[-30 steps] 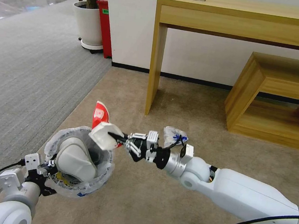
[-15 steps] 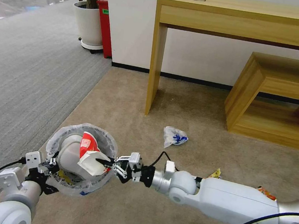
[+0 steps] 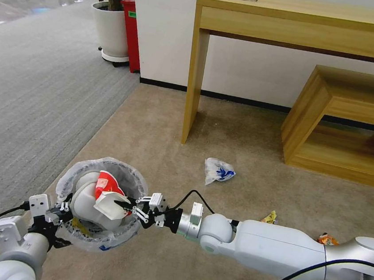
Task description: Pick up the trash bin and place the garbage on the floor into it.
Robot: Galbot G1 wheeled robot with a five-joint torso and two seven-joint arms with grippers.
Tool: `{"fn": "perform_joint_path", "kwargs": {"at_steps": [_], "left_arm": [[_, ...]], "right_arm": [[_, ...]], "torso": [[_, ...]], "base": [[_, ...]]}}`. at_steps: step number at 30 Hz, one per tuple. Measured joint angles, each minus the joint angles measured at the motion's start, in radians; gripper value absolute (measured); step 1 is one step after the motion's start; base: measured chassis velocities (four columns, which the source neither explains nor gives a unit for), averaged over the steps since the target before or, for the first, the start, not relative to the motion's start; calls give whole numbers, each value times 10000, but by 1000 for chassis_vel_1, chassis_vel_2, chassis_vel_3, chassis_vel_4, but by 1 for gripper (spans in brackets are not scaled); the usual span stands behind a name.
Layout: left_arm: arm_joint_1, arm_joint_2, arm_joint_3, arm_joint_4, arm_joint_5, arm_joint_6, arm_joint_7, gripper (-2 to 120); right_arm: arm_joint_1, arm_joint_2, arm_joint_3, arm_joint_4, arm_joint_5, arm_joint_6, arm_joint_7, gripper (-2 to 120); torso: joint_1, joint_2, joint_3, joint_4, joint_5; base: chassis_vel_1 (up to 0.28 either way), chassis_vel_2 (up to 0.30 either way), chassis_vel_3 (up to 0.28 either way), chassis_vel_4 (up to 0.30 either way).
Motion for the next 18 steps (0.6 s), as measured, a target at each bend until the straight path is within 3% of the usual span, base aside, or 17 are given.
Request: {"fn": "perform_joint_path", "kwargs": {"at_steps": [11,18], "left_arm": [[226,-314,-15,-20,284,-110,95,0],[391,-516,-111,-88,474,-165,146,0]], "right_arm": [[-66,-202,322,465,-12,7,1,60],[-421,-236,1317,819,8,-70,481,89]], "torso": [[0,0,0,-1,1],[0,0,0,0,2]], "base": [[0,0,0,0],[0,0,0,0]]}}
